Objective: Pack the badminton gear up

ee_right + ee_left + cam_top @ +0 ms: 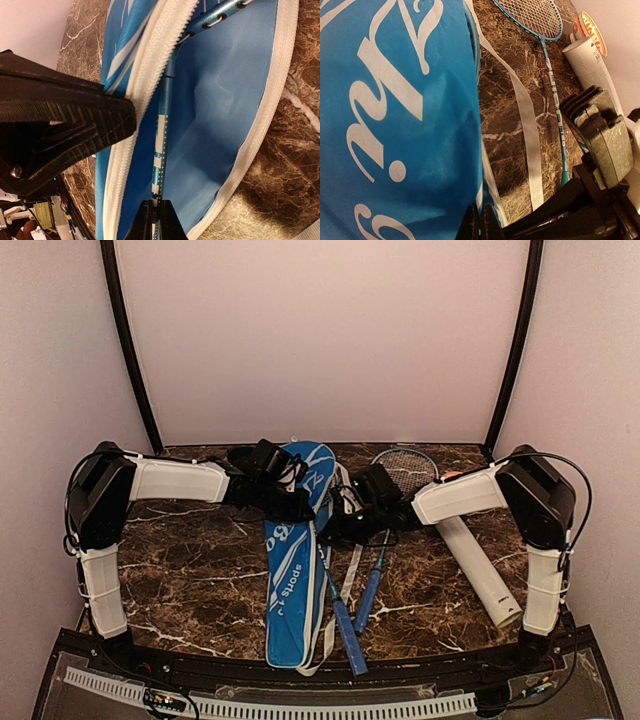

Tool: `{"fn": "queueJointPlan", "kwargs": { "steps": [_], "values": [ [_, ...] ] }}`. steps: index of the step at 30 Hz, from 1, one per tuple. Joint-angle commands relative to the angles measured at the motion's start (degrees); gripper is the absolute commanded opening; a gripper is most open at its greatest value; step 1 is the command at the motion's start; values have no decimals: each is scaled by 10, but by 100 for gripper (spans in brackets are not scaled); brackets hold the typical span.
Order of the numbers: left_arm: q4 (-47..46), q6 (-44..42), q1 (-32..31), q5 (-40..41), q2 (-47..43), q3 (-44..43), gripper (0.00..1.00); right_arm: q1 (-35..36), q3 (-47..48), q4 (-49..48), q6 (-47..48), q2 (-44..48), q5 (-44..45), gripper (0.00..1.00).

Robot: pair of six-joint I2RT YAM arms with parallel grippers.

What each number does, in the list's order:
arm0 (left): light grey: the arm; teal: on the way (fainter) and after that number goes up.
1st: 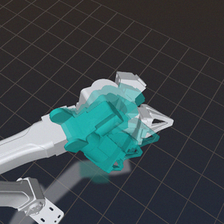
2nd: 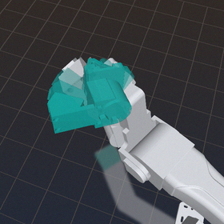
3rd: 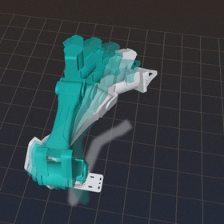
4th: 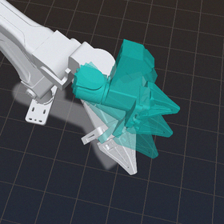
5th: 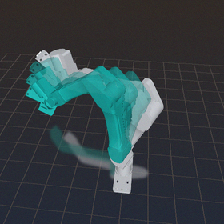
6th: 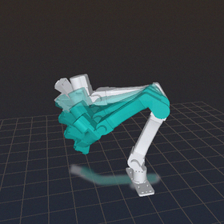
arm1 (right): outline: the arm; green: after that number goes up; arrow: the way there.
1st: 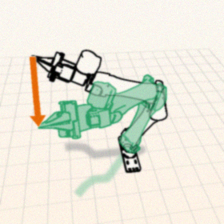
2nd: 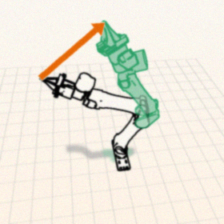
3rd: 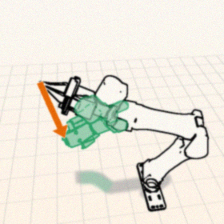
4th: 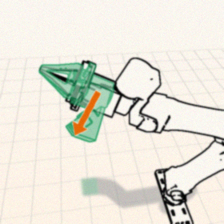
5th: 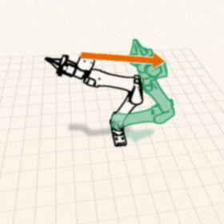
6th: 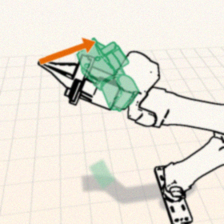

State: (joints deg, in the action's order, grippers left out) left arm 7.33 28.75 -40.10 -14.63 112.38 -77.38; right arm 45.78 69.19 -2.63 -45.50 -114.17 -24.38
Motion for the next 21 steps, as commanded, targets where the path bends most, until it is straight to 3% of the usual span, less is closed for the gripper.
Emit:
{"fn": "queueJointPlan", "kwargs": {
  "steps": [1,5,8,15,21],
  "values": [
    [-9,-1,-5,-11,-19,5,0,1,12,-68,10,6,-23,16],
    [6,-4,-3,0,-7,-6,0,1,-9,-17,43,45,-26,50],
    [11,-8,-1,9,-3,-8,0,1,-58,30,72,102,-19,62],
    [16,-12,5,17,5,-17,0,36,-172,112,71,233,-43,64],
    [4,0,4,15,7,-16,0,119,-224,74,2,259,-54,60]
  ]
}}
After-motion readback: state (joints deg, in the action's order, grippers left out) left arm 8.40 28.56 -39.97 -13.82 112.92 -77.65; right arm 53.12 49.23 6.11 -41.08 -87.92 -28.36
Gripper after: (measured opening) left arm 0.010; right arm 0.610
